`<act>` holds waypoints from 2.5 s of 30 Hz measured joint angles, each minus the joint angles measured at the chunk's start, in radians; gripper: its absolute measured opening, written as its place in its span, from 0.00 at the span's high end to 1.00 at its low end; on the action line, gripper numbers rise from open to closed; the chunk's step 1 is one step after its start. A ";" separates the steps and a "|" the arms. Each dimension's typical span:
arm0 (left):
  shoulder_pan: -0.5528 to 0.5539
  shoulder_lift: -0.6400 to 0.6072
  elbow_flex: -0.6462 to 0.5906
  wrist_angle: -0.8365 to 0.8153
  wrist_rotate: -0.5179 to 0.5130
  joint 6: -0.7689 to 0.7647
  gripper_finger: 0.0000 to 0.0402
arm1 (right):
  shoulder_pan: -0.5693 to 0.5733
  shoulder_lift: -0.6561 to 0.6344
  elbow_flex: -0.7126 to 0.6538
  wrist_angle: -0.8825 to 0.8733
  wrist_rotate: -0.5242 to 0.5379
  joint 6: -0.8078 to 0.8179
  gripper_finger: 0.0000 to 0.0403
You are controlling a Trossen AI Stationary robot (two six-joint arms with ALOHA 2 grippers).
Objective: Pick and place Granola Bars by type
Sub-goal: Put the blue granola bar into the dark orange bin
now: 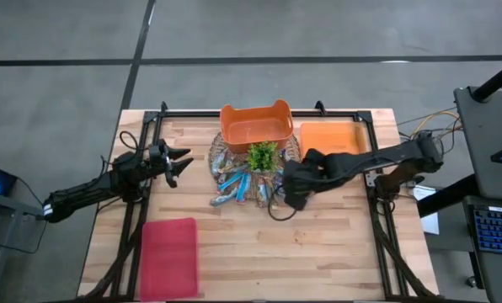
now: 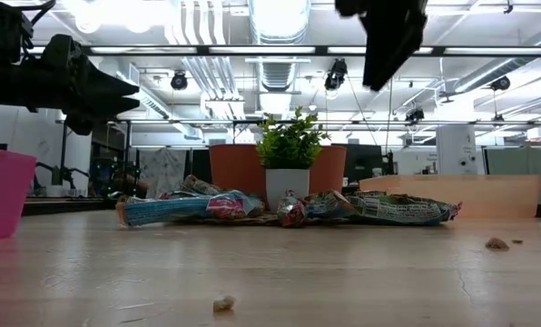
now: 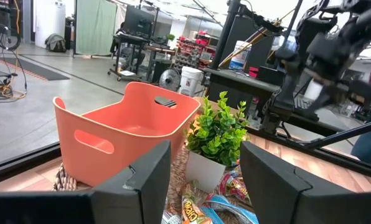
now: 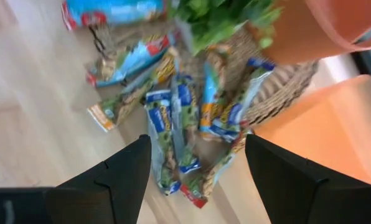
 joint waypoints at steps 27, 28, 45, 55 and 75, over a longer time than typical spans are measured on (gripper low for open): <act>0.000 0.000 0.000 0.000 0.000 0.000 0.57 | -0.008 0.034 -0.410 0.406 -0.165 -0.086 0.38; 0.000 0.000 0.000 0.000 0.000 0.000 0.57 | -0.008 0.034 -0.421 0.414 -0.165 -0.086 0.38; 0.000 0.000 0.000 0.000 0.000 0.000 0.57 | -0.028 0.034 -0.521 0.568 -0.167 -0.086 0.43; 0.000 0.000 0.000 0.000 0.000 0.000 0.57 | -0.035 0.117 -0.529 0.609 -0.204 -0.085 0.44; 0.000 0.003 0.000 0.000 0.000 0.000 0.57 | -0.037 0.127 -0.513 0.606 -0.232 -0.082 0.86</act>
